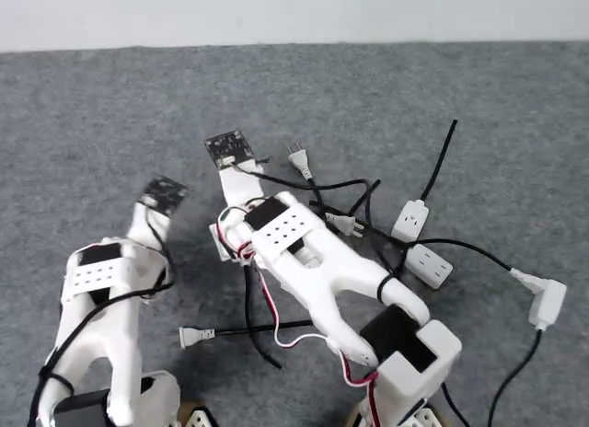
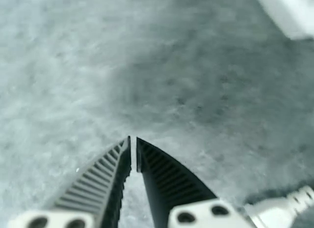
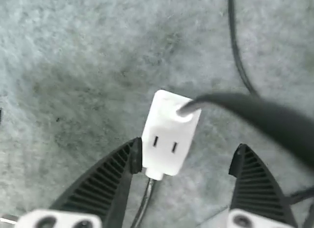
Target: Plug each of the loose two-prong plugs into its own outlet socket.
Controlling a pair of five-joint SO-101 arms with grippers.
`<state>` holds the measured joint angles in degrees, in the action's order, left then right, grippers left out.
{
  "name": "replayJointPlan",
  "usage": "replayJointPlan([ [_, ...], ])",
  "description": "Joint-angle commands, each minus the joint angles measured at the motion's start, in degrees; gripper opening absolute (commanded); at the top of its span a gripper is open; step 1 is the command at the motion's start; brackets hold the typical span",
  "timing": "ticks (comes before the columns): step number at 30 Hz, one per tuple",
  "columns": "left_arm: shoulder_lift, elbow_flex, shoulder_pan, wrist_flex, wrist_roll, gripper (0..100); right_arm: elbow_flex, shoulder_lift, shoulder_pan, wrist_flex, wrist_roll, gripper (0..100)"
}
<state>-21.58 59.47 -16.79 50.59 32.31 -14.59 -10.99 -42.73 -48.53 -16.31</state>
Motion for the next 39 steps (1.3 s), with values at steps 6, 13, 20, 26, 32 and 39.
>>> replayJointPlan([
  [6,-2.0,-4.1,-4.5,-5.7,-9.3,1,6.0,-6.5,-1.3,4.1,2.1,25.8],
  [13,-1.8,-4.0,-4.5,-5.7,-9.3,1,15.0,-12.6,-1.0,-5.5,7.3,2.4],
  [20,-1.7,-4.0,-4.4,-5.7,-9.3,1,17.3,-0.4,3.3,-18.1,7.9,0.8],
  [26,-1.6,-3.8,-3.3,-5.8,-9.3,1,17.2,22.5,8.6,-32.6,14.2,0.8],
  [32,-1.6,-3.7,-3.2,-5.8,-9.3,1,16.7,39.6,21.1,-45.2,19.7,0.8],
  [39,-1.6,-2.3,4.0,-5.5,-11.3,1,5.3,50.0,48.0,-46.7,29.9,0.8],
])
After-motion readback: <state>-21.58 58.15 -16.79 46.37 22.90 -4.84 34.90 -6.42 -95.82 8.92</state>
